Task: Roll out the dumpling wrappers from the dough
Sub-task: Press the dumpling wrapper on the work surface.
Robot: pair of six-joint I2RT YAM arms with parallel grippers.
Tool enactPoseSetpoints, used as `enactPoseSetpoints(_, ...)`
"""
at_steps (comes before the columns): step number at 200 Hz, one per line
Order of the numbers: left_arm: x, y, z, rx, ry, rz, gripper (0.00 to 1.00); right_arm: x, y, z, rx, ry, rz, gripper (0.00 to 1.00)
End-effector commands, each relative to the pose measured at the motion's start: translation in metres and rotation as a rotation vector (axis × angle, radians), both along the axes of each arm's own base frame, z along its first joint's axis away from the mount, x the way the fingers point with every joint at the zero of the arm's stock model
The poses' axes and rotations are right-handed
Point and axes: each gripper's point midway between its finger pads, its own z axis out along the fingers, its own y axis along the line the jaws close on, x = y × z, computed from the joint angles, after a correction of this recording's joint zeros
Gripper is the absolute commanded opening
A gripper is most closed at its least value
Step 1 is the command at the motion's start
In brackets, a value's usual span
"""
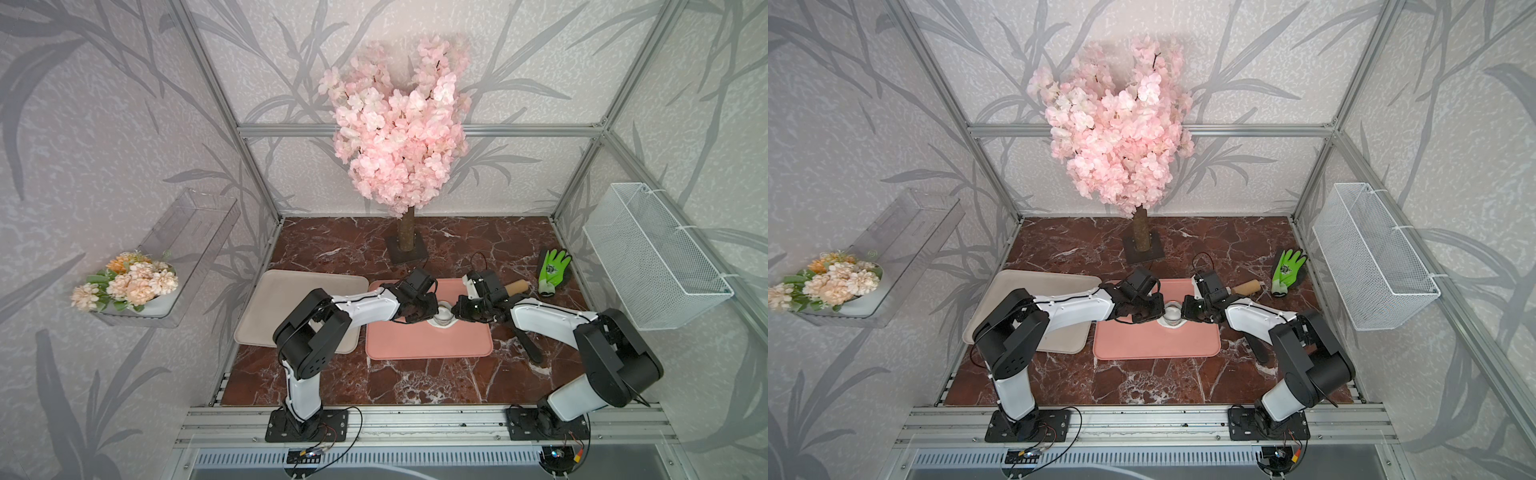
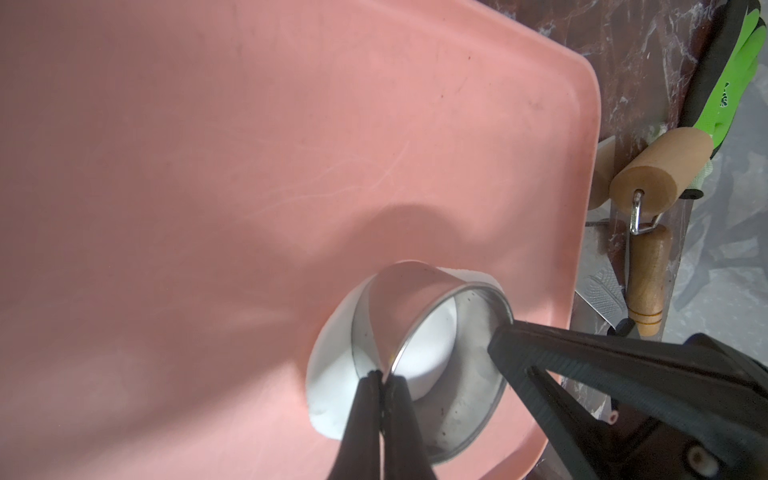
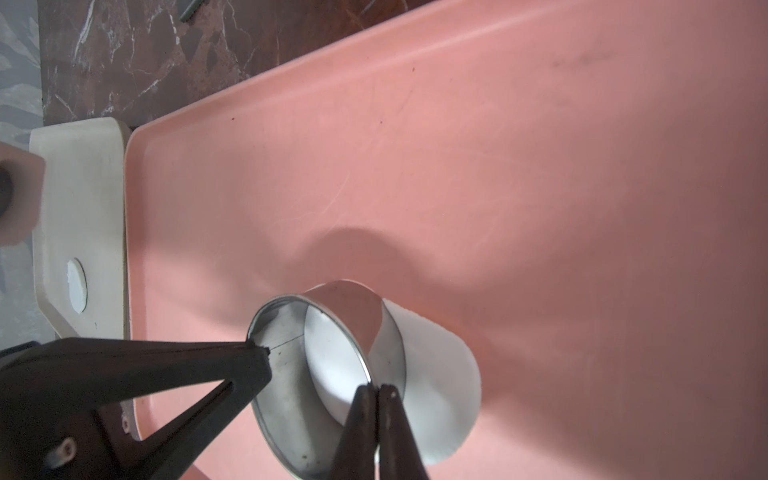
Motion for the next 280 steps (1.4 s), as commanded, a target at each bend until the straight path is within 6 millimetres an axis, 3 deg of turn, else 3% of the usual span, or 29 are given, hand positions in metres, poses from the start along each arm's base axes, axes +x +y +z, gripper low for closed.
enactPoseSetpoints(1, -0.05, 0.036, -0.052, 0.171, 0.204, -0.043, 0.0, -0.026, -0.058, -0.053, -0.224, 0.165, -0.13, 0.0)
enactPoseSetpoints(50, -0.057, 0.045, -0.059, 0.199, 0.22, -0.043, 0.0, -0.035, -0.064, -0.064, -0.24, 0.189, -0.141, 0.0)
enactPoseSetpoints(75, -0.054, 0.042, -0.055, 0.194, 0.209, -0.047, 0.0, -0.033, -0.062, -0.06, -0.233, 0.18, -0.141, 0.0)
enactPoseSetpoints(159, -0.02, 0.012, -0.008, 0.128, 0.093, -0.068, 0.0, 0.003, -0.043, 0.003, -0.152, 0.038, -0.116, 0.0)
enactPoseSetpoints(213, -0.017, 0.011, -0.001, 0.111, 0.071, -0.06, 0.0, 0.011, -0.037, 0.035, -0.107, -0.035, -0.109, 0.32)
enactPoseSetpoints(250, -0.016, 0.01, 0.002, 0.102, 0.063, -0.058, 0.0, 0.008, -0.041, 0.043, -0.101, -0.056, -0.126, 0.4)
enactPoseSetpoints(280, -0.016, 0.01, 0.001, 0.097, 0.061, -0.054, 0.0, 0.001, -0.042, 0.034, -0.058, -0.027, -0.148, 0.44)
